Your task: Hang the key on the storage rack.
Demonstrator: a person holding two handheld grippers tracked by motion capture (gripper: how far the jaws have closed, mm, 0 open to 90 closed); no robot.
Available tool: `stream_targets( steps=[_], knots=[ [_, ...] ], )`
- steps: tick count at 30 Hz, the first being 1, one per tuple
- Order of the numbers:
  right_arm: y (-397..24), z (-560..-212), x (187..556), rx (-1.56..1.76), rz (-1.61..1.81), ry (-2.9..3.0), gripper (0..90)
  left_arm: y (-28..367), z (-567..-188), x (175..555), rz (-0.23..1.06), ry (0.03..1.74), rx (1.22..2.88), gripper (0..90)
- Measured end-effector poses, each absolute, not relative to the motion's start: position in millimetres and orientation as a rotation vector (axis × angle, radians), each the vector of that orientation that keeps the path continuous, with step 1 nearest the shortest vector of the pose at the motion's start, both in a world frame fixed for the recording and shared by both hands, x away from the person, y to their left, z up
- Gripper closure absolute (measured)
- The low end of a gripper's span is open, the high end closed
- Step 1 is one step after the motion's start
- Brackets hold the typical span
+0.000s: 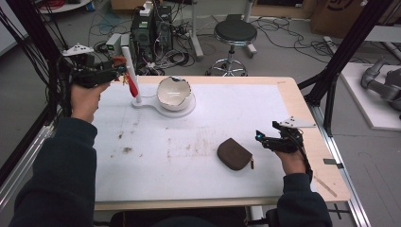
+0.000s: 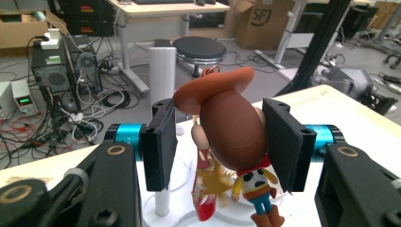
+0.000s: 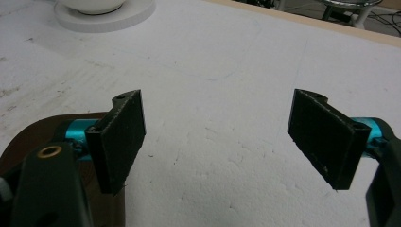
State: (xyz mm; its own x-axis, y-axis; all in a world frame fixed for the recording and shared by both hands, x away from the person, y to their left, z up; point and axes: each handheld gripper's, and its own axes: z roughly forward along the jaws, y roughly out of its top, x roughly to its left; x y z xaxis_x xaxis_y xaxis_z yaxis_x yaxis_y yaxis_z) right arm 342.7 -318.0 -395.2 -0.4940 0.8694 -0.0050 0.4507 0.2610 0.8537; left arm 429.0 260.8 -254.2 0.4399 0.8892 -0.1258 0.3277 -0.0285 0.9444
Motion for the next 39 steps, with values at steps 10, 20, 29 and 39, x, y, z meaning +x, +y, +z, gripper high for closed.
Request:
stream_targets(
  steps=[10,20,29,39],
  knots=[
    [-319,-396,343,1.193,1.152,2.060,20.1,262,-257,441,0.659,1.129,1.593,47.2],
    [-317,-396,343,1.187,1.153,2.067,20.1,264,-260,445,0.671,1.159,1.578,47.1],
    [-318,-397,343,1.188,1.154,2.071,20.1,264,-265,451,0.667,1.190,1.555,47.0],
    [-320,-397,343,1.198,1.152,2.072,20.1,280,-286,447,0.635,1.251,1.462,46.5]
  ],
)
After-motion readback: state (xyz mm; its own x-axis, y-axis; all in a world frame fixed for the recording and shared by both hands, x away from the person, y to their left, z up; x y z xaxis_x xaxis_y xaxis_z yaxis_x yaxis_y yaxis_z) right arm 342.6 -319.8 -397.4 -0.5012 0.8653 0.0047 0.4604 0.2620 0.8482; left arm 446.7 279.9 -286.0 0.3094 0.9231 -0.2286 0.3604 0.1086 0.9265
